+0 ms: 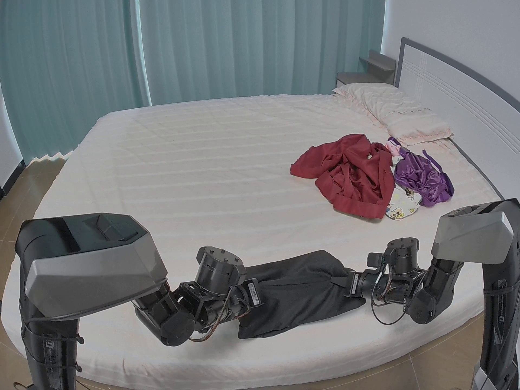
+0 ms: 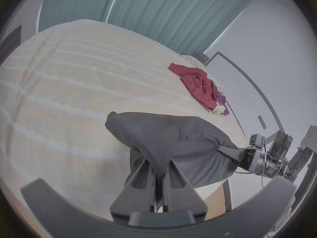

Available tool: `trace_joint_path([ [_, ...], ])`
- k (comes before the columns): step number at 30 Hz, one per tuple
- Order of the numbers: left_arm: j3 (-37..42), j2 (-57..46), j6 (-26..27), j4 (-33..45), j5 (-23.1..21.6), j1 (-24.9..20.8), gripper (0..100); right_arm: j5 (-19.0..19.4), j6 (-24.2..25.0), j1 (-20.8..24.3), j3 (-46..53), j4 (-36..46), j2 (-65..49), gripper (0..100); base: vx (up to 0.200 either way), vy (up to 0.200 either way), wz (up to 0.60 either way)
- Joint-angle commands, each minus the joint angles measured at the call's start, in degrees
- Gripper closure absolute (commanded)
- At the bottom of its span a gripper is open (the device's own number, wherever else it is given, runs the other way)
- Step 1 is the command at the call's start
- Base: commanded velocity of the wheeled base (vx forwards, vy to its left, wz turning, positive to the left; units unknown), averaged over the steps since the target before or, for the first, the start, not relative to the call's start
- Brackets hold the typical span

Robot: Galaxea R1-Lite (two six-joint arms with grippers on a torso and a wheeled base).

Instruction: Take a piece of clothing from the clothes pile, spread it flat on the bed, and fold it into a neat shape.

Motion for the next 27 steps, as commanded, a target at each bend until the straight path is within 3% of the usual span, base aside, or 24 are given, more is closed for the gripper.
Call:
trace_joint_path([
  [1, 0.0, -0.2, 0.0, -0.1, 0.0, -0.2, 100, 0.0, 0.0, 0.0, 0.6, 0.0, -1.0, 100, 0.0, -0.2, 0.0],
  [27, -0.6, 0.2, -0.2, -0.1, -0.2, -0.2, 100, -0.1, -0.4, -0.6, 2.9, 0.7, -4.1, 100, 0.0, -0.2, 0.0],
])
